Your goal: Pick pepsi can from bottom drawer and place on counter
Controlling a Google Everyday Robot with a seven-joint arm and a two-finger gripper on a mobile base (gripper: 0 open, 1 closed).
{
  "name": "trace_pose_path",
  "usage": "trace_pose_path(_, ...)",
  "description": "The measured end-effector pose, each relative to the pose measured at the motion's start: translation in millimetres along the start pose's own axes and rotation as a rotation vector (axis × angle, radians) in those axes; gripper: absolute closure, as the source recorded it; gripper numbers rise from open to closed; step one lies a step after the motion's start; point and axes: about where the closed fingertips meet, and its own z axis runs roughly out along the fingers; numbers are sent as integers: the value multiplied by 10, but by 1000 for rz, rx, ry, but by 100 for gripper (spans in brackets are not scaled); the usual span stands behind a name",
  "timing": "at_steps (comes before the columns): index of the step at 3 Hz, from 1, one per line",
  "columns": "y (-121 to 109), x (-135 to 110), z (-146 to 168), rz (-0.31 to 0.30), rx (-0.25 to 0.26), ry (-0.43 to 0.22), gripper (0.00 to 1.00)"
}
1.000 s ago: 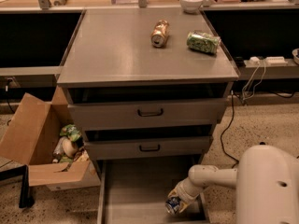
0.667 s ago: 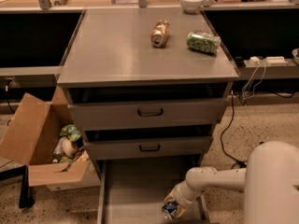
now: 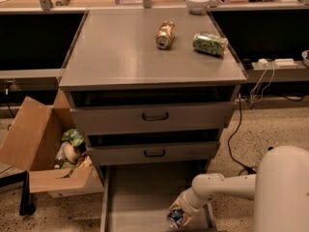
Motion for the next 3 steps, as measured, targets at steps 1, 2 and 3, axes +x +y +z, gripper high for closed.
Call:
trace_pose_path(1, -113, -129, -296, -74, 38, 21, 100)
trace_pose_path(2, -296, -307, -825, -183, 73, 53, 100)
trace_pose_path(3, -357, -391, -1129, -261, 113, 63, 100)
